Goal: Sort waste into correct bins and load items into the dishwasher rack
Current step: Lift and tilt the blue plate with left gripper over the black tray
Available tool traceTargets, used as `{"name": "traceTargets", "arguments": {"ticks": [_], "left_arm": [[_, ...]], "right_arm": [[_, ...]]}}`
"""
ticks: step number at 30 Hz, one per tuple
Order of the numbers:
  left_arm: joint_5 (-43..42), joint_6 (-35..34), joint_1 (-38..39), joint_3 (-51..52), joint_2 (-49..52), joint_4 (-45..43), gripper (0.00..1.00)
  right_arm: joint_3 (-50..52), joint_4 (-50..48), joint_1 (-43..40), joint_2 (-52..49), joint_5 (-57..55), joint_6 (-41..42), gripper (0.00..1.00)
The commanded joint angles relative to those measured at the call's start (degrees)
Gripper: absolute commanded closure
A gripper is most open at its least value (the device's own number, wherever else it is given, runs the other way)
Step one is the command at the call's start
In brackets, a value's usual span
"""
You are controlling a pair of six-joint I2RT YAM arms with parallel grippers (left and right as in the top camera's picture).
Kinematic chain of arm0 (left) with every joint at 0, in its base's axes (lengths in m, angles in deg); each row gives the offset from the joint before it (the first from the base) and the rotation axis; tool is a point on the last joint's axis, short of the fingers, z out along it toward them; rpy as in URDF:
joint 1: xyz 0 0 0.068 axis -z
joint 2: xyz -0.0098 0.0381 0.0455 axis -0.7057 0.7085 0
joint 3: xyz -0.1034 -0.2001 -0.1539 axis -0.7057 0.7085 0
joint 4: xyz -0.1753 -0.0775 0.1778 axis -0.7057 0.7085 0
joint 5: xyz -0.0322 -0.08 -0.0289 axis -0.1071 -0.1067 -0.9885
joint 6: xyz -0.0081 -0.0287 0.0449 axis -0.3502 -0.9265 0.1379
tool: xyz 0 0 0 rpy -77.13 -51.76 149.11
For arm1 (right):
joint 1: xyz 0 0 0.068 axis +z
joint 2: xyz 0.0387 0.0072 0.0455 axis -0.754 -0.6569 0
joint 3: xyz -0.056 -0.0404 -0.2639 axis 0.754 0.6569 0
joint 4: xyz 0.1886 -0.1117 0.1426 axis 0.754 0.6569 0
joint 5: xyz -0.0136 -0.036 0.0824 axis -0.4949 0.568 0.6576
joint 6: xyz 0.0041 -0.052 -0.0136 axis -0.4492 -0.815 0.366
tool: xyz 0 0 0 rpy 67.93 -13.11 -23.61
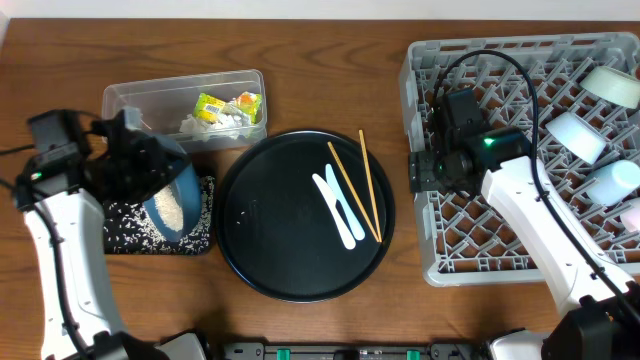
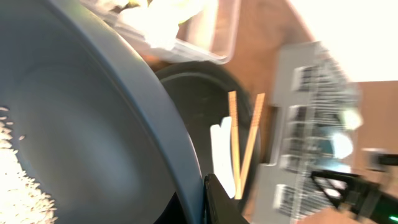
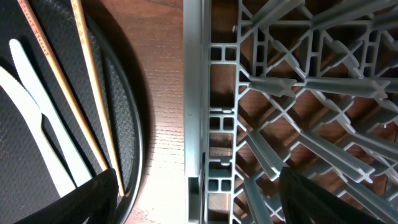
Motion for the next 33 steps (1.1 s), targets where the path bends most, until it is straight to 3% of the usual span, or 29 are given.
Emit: {"name": "traceTargets", "arguments": {"ticks": [1, 6, 9, 33], "left_arm": [[-17.9, 6.8, -5.4, 1.3, 2.3, -0.1, 0.94], [-34.8, 12.1, -12.2, 2.9, 6.5, -0.1, 0.94], [-40.6, 13.4, -14.6, 3.3, 9.0, 0.2, 0.94], [-38.4, 13.2, -16.5, 3.3, 11.1, 0.1, 0.94]], "right_arm": [[0.1, 0.1, 0.1, -0.1, -0.6, 0.8, 0.21], [0.1, 0.1, 0.1, -0.1, -0.6, 0.8, 0.21], [0.1, 0.1, 0.1, -0.1, -0.6, 0.7, 0.22], [0.1, 0.0, 0.1, -0.1, -1.0, 0.7, 0.21]]}}
